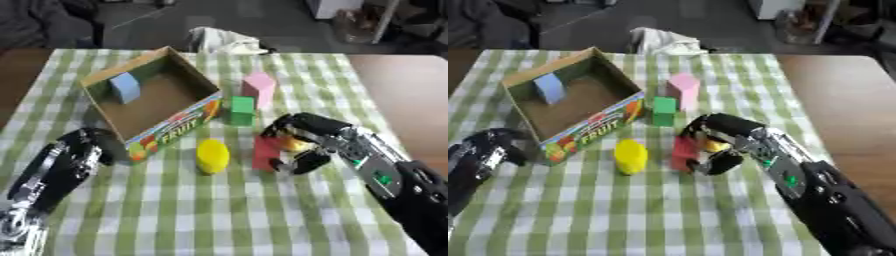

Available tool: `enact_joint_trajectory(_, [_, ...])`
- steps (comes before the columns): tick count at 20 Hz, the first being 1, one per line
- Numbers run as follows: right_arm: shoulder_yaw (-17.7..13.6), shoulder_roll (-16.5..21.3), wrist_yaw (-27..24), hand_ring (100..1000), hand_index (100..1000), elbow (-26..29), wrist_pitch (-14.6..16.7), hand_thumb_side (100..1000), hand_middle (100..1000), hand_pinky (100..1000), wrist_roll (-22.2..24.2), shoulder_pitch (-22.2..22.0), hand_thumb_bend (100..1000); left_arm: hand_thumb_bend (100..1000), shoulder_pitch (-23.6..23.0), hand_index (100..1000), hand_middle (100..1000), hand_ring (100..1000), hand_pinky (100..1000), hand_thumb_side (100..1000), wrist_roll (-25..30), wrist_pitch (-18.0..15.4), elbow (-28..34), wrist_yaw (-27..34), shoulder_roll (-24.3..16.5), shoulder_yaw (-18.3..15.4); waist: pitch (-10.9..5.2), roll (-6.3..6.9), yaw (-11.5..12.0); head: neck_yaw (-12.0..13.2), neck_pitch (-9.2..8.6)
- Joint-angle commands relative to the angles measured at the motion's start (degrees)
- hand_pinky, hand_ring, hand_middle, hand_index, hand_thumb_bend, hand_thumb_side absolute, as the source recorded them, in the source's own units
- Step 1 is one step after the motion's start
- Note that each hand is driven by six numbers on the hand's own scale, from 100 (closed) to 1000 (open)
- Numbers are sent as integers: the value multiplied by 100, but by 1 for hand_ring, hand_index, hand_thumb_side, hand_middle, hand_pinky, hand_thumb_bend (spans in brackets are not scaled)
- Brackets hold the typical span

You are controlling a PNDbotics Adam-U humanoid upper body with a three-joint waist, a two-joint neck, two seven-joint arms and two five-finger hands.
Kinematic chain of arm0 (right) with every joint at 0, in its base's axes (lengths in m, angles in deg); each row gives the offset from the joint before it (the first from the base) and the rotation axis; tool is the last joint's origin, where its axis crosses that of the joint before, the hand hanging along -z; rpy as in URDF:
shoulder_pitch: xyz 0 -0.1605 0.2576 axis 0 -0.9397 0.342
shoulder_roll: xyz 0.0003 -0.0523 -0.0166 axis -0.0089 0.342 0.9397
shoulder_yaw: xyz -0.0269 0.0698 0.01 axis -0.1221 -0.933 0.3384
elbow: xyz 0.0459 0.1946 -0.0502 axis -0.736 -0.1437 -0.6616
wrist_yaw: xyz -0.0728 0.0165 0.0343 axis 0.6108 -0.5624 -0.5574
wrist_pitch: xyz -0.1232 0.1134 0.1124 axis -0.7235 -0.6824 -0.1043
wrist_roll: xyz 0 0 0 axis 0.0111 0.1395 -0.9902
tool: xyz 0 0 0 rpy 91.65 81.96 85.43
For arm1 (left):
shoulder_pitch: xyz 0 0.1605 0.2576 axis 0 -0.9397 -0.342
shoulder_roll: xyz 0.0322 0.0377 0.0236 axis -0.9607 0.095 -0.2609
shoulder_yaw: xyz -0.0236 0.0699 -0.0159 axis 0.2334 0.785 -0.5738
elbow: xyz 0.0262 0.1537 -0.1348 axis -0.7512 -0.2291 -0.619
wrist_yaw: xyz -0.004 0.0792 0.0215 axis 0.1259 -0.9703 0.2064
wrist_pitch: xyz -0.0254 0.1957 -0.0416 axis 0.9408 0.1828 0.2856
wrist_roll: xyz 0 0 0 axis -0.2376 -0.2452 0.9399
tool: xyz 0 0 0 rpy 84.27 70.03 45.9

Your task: Pick up objects on the table and place them in the box.

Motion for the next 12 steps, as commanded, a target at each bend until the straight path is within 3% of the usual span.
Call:
enact_joint_trajectory(1, [-89,114,-19,807,649,160,-171,112,496,726,-665,97,189,100,27,708,682,562,583,595,-8,9,81,21,-66,-6,-74,16,-5,-10,26])
enact_joint_trajectory(6, [-147,438,-452,811,650,908,-375,100,498,731,-803,248,176,100,25,708,682,562,583,596,-6,6,81,22,-68,0,-79,24,8,-8,26])
enact_joint_trajectory(12, [-190,872,-1014,816,674,1453,-519,100,515,740,-259,698,177,100,31,707,683,562,584,595,46,-26,79,33,-45,37,-93,81,149,-90,26])
